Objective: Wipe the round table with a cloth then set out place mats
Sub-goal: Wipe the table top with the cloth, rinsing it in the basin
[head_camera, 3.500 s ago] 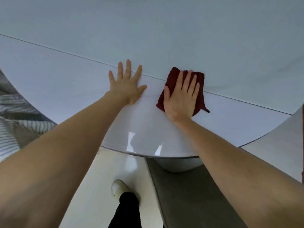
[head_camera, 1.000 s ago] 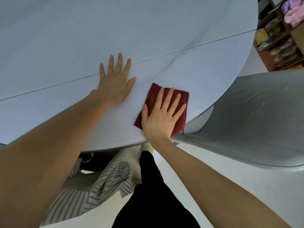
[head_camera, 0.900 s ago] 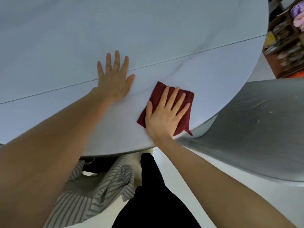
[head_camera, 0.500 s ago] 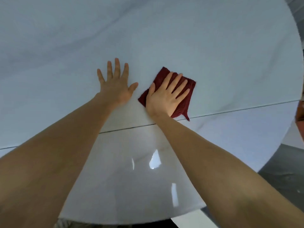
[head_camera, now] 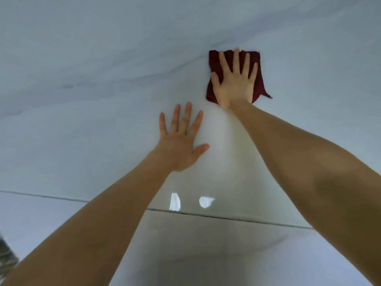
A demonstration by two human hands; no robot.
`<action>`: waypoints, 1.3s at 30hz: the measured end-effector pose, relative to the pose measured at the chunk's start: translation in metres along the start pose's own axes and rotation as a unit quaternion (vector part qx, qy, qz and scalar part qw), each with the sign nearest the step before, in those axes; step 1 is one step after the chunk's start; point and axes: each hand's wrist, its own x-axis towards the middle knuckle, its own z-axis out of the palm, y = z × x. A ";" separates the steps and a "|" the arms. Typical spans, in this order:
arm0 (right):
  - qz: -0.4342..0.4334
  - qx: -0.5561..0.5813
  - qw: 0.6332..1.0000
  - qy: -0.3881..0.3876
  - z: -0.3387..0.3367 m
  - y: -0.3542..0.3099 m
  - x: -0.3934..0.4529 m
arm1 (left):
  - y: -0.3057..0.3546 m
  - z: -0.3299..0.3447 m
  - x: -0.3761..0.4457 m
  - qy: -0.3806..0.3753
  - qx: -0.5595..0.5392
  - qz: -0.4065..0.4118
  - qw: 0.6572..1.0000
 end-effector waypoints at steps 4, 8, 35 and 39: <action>-0.170 -0.026 0.985 -0.021 0.001 0.004 0.021 | -0.004 0.001 0.006 0.008 0.005 -0.006 1.000; -0.258 -0.042 0.965 -0.026 0.002 0.006 0.001 | -0.008 -0.001 0.009 0.012 -0.009 -0.021 1.000; -0.017 -0.010 1.000 0.009 0.041 -0.006 -0.420 | -0.053 0.063 -0.172 0.013 0.010 0.042 0.999; 0.230 -0.006 0.973 0.032 0.056 -0.104 -0.471 | -0.070 0.062 -0.194 -0.014 0.019 0.080 0.997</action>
